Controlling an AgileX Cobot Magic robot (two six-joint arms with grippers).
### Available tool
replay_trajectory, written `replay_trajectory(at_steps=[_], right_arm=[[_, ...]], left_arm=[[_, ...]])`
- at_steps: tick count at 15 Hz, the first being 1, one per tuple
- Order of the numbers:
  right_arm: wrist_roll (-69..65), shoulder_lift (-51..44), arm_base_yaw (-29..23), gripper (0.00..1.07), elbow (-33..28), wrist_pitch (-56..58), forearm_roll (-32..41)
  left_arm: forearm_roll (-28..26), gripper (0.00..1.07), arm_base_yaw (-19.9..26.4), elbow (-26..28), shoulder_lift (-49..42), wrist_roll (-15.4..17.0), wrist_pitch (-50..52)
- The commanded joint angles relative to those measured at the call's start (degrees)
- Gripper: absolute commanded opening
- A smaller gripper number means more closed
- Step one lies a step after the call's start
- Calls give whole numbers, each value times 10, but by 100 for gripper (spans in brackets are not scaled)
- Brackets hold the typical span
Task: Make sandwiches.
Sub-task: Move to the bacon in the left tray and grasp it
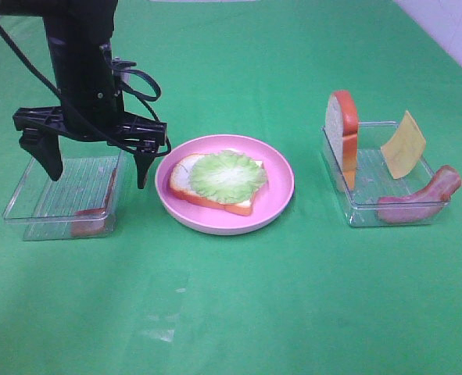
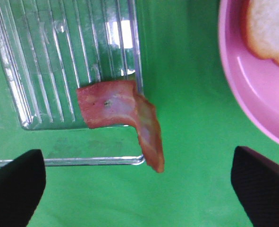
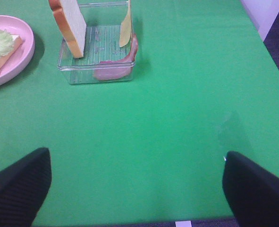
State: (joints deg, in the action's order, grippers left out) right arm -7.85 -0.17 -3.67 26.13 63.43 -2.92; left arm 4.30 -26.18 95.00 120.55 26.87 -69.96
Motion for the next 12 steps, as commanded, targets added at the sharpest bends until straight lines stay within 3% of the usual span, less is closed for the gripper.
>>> replay_trajectory(at_steps=[1, 12], right_arm=[[3, -11, 2, 96, -2, -2, -1], [3, -11, 2, 96, -2, -2, -1]], left_arm=[[6, 101, -2, -5, 2, 26, -18], [2, 101, -2, -5, 14, 33, 2]])
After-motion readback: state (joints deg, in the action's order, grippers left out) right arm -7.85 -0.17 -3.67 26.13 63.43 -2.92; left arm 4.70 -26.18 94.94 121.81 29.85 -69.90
